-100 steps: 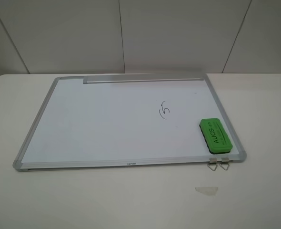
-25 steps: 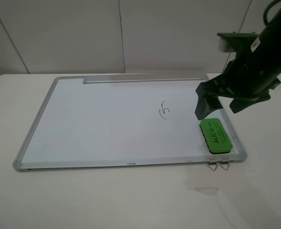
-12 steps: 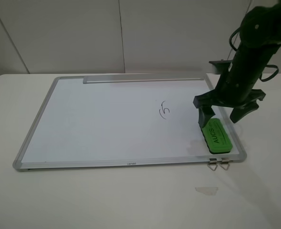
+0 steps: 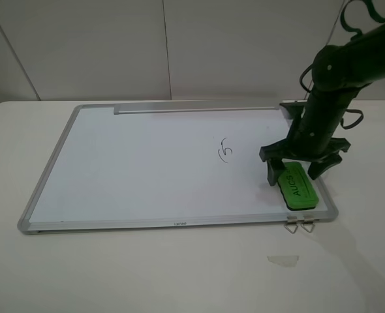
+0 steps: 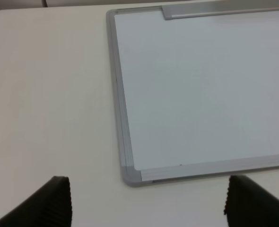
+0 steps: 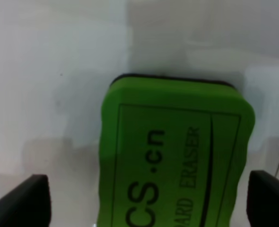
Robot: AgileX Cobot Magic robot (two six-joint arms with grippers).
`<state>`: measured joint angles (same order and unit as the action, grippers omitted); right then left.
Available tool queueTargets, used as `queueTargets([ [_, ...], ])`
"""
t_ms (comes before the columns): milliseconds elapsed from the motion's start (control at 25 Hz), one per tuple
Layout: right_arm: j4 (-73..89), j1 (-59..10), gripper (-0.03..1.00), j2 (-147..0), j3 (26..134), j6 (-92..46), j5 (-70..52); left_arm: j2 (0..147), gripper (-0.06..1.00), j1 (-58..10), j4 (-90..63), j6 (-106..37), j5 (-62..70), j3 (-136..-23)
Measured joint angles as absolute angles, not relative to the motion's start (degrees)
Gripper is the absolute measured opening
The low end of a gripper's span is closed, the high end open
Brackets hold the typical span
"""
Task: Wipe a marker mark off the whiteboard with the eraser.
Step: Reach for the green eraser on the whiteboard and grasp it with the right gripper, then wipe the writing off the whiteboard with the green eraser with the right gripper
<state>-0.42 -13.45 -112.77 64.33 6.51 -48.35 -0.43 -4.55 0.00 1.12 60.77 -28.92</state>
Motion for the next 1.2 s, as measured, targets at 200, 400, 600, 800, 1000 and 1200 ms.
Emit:
queueTargets([
  [200, -0.42, -13.45, 0.82, -115.00, 64.33, 6.51, -47.95, -0.43, 0.68, -4.55, 0.00, 1.12, 60.77, -28.92],
  [400, -0.66, -13.45, 0.82, -115.41, 64.46, 6.51, -48.01, -0.43, 0.68, -4.55, 0.00, 1.12, 60.77, -28.92],
  [600, -0.93, -13.45, 0.69, -115.41, 64.47, 6.60, -48.22, -0.43, 0.68, -4.55, 0.00, 1.12, 60.77, -28.92],
  [800, -1.20, -13.45, 0.59, -115.41, 64.47, 6.70, -48.45, -0.43, 0.68, -4.55, 0.00, 1.12, 60.77, -28.92],
  [1000, -1.20, -13.45, 0.59, -115.41, 64.47, 6.70, -48.84, -0.43, 0.68, -4.55, 0.00, 1.12, 60.77, -28.92],
  [1200, -1.09, -13.45, 0.59, -115.73, 66.48, 6.47, -54.39, -0.43, 0.68, -4.55, 0.00, 1.12, 60.77, -28.92],
])
